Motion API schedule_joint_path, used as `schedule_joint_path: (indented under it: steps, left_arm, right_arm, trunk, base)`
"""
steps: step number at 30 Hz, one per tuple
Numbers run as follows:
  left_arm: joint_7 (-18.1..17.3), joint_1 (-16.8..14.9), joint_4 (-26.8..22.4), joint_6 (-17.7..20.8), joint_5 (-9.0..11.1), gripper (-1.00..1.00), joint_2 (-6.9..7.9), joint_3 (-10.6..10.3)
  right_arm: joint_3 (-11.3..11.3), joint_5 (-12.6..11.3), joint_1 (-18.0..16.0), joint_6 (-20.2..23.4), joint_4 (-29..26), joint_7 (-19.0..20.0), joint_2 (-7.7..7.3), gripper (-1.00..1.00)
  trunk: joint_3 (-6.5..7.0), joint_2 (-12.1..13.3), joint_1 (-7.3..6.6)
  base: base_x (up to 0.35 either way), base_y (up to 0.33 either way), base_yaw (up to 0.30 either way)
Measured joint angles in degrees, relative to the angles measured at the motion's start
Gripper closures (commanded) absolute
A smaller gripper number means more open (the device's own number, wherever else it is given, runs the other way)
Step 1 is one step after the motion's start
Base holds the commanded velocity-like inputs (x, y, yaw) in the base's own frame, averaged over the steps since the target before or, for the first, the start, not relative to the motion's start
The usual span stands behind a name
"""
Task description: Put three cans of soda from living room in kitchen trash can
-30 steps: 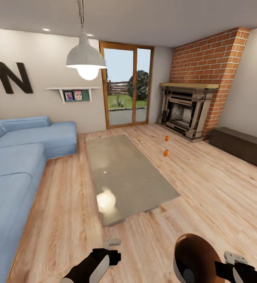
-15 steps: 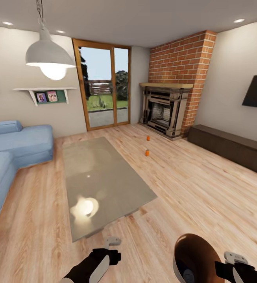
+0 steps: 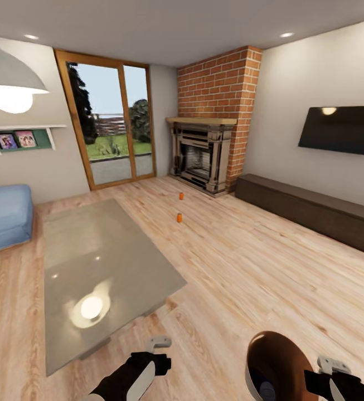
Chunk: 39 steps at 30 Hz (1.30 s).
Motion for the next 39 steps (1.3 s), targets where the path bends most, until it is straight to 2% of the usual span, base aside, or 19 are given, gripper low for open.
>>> schedule_joint_path:
  steps: [22,39]
  left_arm:
    - [0.1,0.0,0.0,-0.93,0.01,-1.0,-0.08,0.01]
    - [0.08,-0.01,0.03,-1.46,0.0,-1.0,-0.07,0.0]
  right_arm:
    - [0.05,-0.06,0.0,0.0,-0.01,0.01,0.0,1.0]
    - [0.05,-0.07,0.0,-0.03,-0.02,-0.02,0.05,1.0]
  trunk:
    - [0.0,0.0,0.0]
    - [0.0,0.0,0.0]
  base:
    - [0.02,-0.339,-0.019]
    - [0.143,-0.32,0.0]
